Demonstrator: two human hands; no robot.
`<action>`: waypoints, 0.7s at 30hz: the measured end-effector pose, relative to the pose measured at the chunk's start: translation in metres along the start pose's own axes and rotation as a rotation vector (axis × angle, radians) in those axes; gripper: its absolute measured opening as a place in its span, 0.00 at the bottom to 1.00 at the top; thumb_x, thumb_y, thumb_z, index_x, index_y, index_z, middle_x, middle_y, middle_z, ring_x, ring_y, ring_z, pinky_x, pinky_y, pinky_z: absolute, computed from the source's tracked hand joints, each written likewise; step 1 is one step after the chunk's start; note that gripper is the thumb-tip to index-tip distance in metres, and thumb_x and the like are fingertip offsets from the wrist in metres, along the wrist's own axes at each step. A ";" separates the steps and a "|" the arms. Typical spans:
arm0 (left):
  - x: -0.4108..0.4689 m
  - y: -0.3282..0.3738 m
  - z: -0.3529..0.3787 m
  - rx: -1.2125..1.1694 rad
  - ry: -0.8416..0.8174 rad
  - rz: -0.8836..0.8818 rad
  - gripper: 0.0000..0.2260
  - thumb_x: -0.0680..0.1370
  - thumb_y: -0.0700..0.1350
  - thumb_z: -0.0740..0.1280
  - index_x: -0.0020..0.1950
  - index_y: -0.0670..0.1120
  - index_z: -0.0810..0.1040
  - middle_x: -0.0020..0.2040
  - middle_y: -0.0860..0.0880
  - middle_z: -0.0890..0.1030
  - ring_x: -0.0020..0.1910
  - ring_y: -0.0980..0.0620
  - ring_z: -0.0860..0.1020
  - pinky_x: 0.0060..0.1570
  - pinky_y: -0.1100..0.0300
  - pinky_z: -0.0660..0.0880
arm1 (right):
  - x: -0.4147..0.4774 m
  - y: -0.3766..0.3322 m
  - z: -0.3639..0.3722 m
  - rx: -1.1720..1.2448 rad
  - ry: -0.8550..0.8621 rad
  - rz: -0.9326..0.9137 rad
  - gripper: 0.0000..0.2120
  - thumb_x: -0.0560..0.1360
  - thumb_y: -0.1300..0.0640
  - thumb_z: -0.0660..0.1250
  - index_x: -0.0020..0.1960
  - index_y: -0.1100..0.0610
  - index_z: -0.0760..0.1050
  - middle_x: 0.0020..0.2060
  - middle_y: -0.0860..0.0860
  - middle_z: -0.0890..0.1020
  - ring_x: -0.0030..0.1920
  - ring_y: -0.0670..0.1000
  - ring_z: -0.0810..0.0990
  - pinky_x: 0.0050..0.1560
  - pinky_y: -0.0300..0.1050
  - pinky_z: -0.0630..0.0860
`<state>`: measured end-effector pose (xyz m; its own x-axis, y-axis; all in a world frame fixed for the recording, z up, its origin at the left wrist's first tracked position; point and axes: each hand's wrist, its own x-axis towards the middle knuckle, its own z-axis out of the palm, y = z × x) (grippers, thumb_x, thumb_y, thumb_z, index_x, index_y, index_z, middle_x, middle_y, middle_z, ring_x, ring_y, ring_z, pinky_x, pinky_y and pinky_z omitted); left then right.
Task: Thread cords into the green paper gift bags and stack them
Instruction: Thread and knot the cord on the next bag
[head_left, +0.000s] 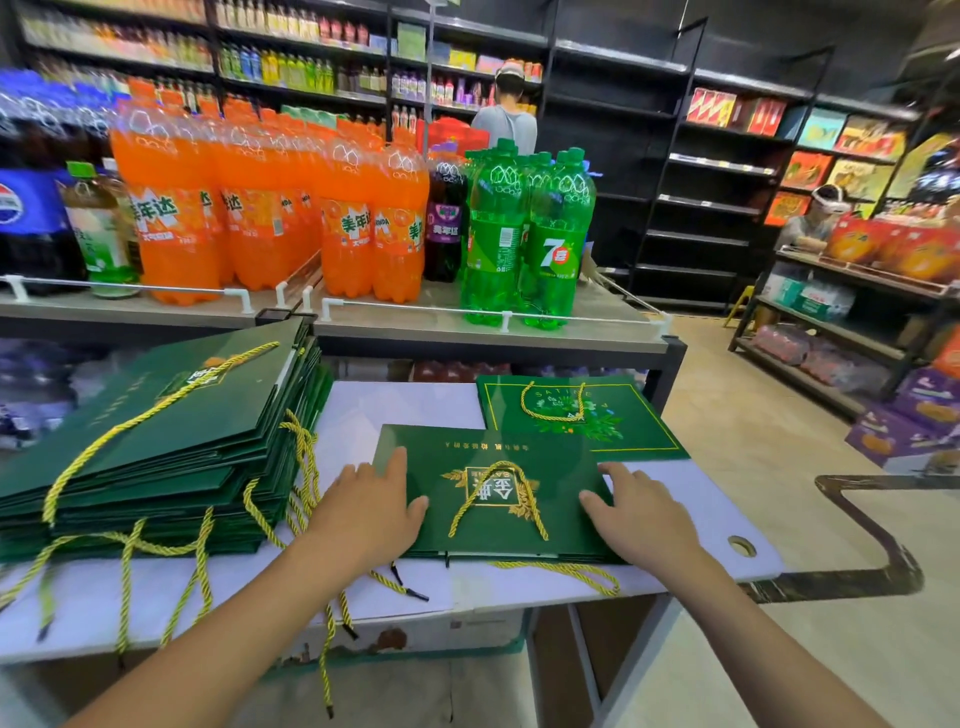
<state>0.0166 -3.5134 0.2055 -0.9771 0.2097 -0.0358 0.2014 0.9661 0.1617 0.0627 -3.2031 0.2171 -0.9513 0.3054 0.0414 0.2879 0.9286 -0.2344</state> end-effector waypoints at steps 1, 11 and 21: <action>0.001 -0.001 0.001 -0.053 0.016 0.004 0.34 0.84 0.60 0.55 0.83 0.45 0.46 0.66 0.37 0.75 0.67 0.37 0.70 0.64 0.47 0.72 | -0.001 -0.001 0.000 0.090 -0.017 -0.001 0.28 0.81 0.39 0.58 0.77 0.49 0.65 0.67 0.54 0.75 0.67 0.58 0.73 0.64 0.56 0.74; -0.004 0.016 -0.042 -0.666 0.291 0.038 0.25 0.83 0.42 0.63 0.80 0.52 0.61 0.68 0.46 0.77 0.51 0.53 0.80 0.50 0.57 0.76 | 0.021 0.002 -0.038 0.724 0.140 0.000 0.21 0.78 0.58 0.70 0.70 0.53 0.74 0.67 0.56 0.75 0.62 0.54 0.79 0.65 0.52 0.76; 0.101 0.073 -0.105 -0.799 0.325 0.121 0.22 0.84 0.44 0.62 0.78 0.53 0.65 0.57 0.53 0.76 0.50 0.51 0.76 0.56 0.52 0.76 | 0.122 0.027 -0.123 0.722 0.221 -0.025 0.22 0.78 0.53 0.72 0.71 0.52 0.76 0.67 0.54 0.77 0.60 0.55 0.78 0.61 0.49 0.74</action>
<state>-0.0744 -3.4373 0.3170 -0.9476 0.1330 0.2905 0.3163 0.5190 0.7941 -0.0321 -3.1145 0.3352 -0.8906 0.3919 0.2309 0.0505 0.5896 -0.8061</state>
